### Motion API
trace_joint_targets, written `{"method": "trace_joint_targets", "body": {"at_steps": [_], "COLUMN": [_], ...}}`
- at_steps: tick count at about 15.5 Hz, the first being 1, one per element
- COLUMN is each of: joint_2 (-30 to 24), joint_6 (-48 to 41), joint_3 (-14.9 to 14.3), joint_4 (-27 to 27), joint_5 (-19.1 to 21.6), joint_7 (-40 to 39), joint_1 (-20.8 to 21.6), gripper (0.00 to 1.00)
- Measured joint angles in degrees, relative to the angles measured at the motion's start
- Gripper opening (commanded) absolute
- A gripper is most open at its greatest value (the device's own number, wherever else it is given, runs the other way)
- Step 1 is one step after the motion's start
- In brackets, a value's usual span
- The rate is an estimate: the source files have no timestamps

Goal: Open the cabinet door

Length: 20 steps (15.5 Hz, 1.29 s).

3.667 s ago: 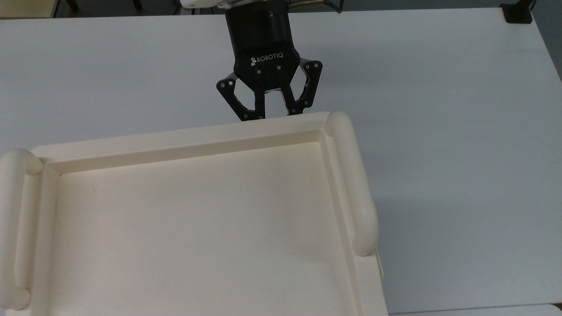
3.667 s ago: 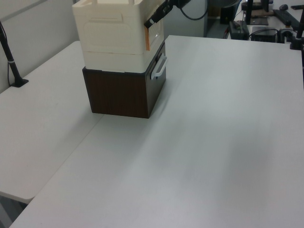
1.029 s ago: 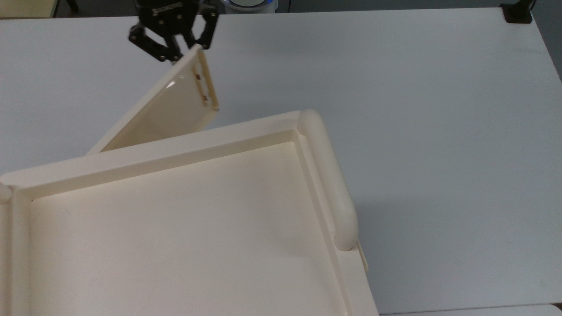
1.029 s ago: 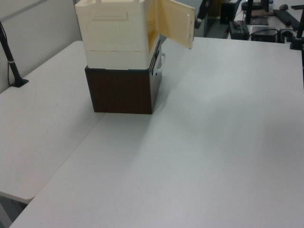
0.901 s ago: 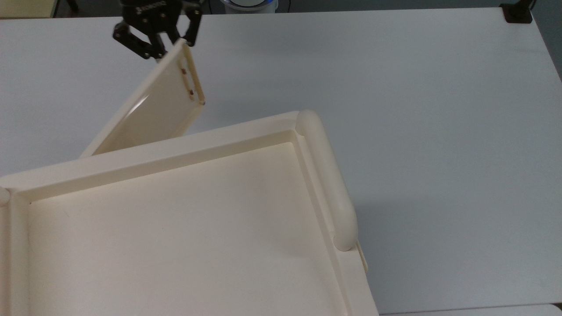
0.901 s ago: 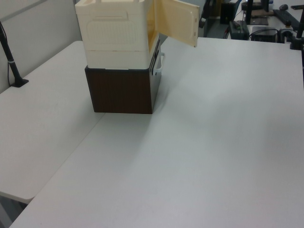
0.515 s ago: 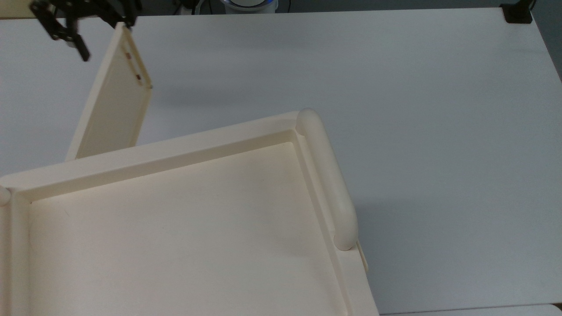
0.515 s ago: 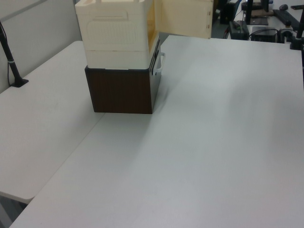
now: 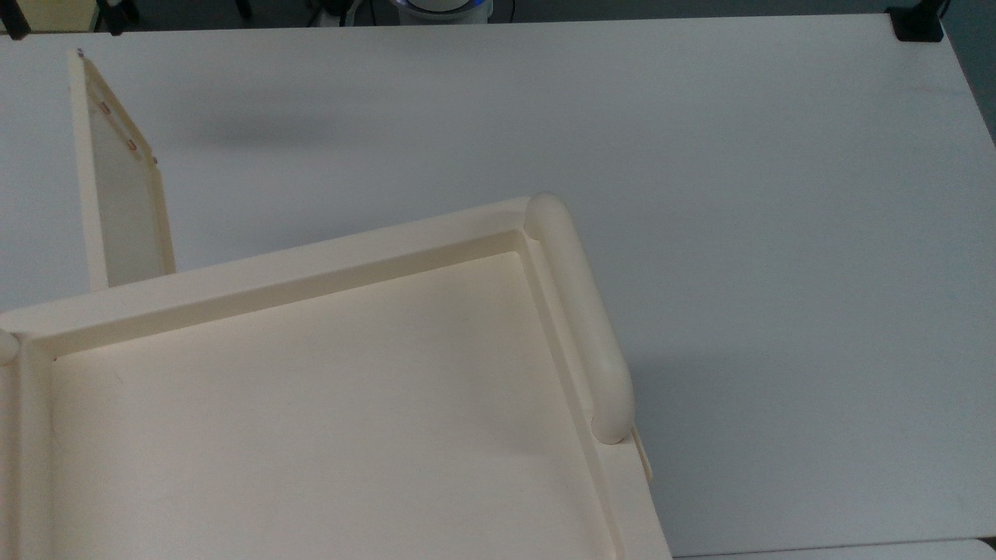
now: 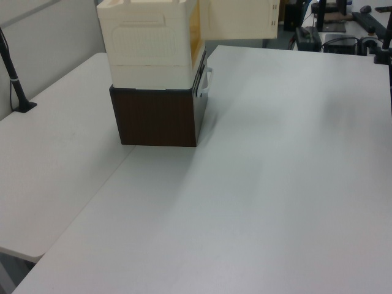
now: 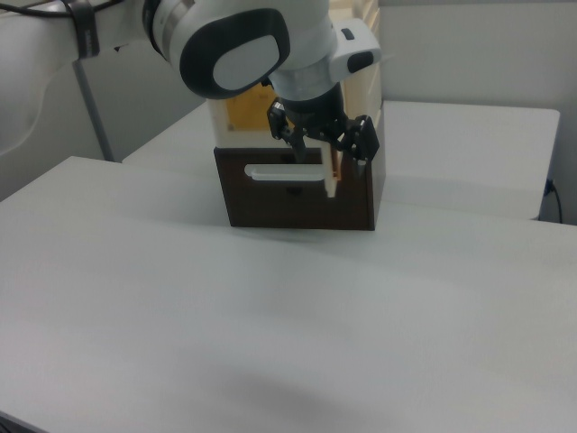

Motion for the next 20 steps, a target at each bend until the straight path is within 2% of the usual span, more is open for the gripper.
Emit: {"method": "trace_joint_targets", "body": {"at_steps": [4, 6, 11, 17, 20], "joint_2": [-2.4, -3.6, -5.3, -6.0, -5.9], "joint_6": [-4.7, -5.7, -10.4, -13.7, -13.7], "joint_3": [-0.6, -0.4, 0.3, 0.6, 0.9], "joint_4": [0.5, 0.5, 0.5, 0.4, -0.1], "joint_5": [-0.4, -0.8, -7.2, -8.3, -10.6], "joint_7": [0.7, 5.4, 19.5, 27.6, 32.2], "joint_1": [0.0, 1.1, 10.4, 18.7, 22.9], "gripper": [1.00, 1.00, 1.00, 1.00, 1.00]}}
